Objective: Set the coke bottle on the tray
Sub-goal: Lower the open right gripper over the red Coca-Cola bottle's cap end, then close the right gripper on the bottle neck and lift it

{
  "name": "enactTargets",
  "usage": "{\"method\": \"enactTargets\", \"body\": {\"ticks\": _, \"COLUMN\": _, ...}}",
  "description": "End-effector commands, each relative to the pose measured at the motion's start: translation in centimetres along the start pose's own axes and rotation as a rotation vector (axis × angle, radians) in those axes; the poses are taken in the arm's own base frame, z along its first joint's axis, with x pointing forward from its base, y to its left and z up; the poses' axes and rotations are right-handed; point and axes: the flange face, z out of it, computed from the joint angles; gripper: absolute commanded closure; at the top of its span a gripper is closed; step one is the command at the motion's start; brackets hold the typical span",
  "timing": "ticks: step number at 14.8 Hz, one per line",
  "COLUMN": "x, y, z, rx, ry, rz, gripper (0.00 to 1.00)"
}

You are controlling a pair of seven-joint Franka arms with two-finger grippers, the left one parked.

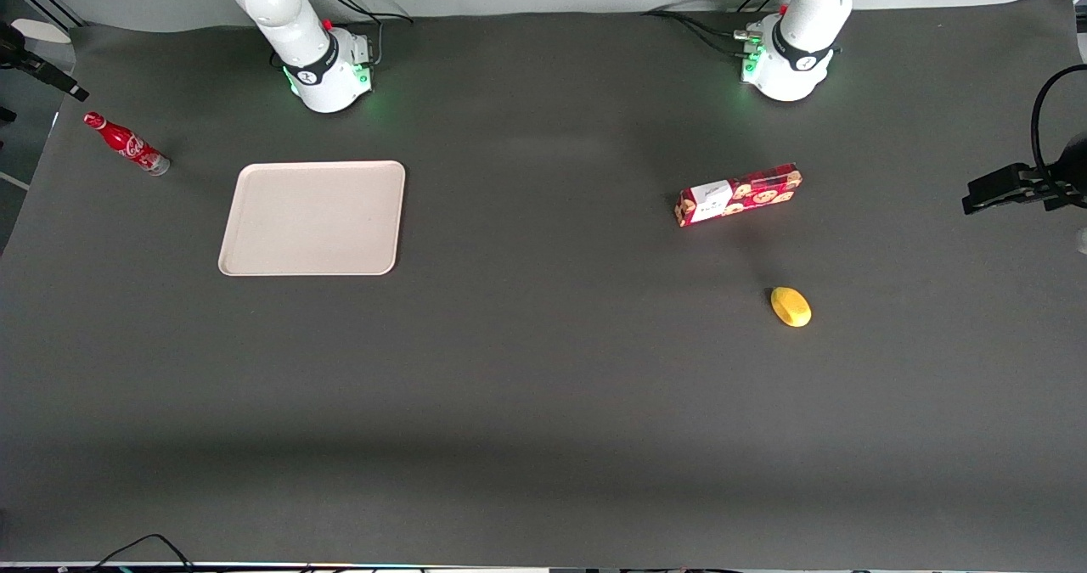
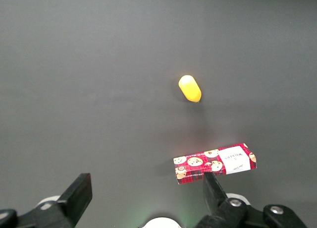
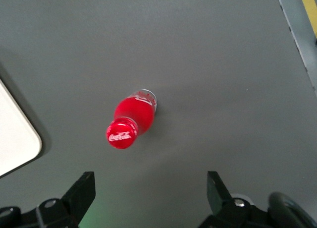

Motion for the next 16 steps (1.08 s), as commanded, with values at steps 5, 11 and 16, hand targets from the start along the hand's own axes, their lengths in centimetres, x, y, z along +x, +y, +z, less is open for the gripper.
{"method": "enactTargets", "body": {"ticks": 5, "x": 1.6, "y": -0.8, "z": 2.3, "rx": 0.072, "ry": 0.044, "rz": 0.016, "gripper": 0.00}}
{"method": "enactTargets", "body": {"ticks": 11, "x": 2.0, "y": -0.3, "z": 4.5, "rx": 0.083, "ry": 0.034, "rz": 0.036, "gripper": 0.00}}
{"method": "enactTargets", "body": {"ticks": 16, "x": 1.9, "y": -0.1, "z": 5.5, "rx": 0.094, "ry": 0.016, "rz": 0.050, "gripper": 0.00}}
